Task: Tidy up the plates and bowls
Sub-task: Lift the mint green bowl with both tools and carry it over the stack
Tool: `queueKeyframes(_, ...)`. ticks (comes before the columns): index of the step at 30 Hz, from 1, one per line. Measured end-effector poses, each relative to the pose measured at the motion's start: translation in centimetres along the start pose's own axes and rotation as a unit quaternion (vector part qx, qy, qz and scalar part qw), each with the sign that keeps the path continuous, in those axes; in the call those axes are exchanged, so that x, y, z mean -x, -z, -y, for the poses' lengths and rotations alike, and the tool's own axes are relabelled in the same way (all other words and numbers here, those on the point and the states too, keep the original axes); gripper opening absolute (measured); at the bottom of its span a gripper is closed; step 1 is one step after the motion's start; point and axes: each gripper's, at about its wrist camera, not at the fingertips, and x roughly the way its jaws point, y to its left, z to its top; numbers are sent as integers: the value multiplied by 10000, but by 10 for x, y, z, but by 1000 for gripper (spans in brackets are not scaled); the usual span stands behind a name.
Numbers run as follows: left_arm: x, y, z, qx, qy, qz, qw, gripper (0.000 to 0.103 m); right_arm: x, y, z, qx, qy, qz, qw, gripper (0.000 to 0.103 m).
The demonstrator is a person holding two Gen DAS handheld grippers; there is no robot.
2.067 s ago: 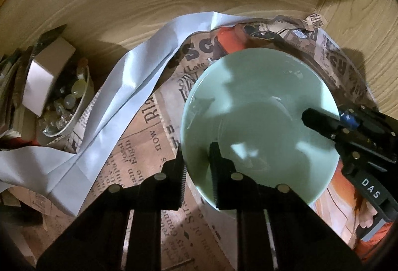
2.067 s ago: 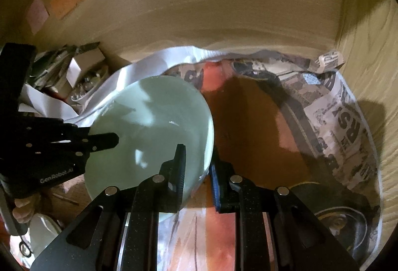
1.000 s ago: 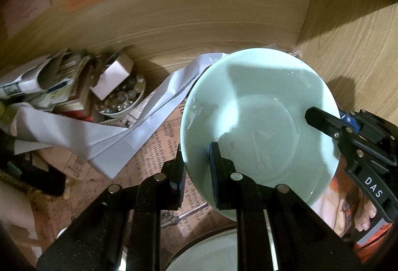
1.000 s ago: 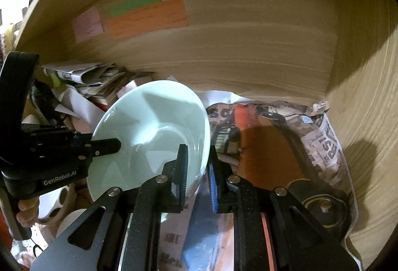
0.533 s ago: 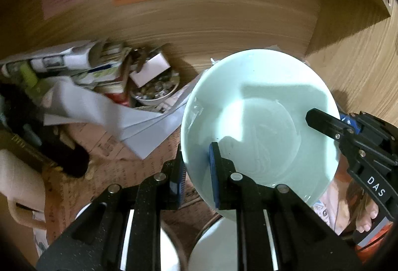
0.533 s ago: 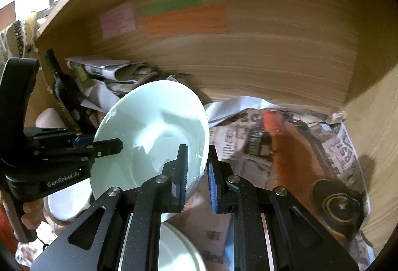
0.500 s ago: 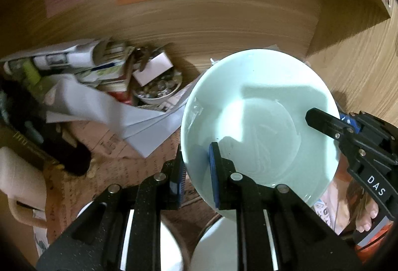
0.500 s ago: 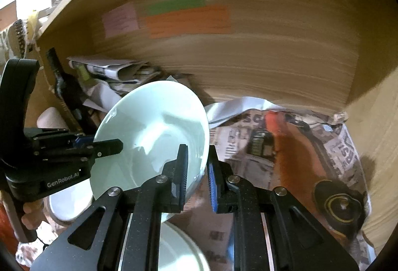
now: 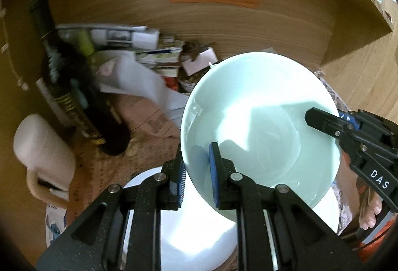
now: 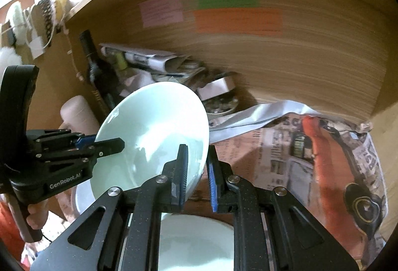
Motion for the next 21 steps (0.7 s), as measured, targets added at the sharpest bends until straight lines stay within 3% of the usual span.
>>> queueKeyframes(21, 13, 53, -66, 581, -270, -136, 9979, 17, -42, 22, -55, 231, -536, -568, 9967, 14)
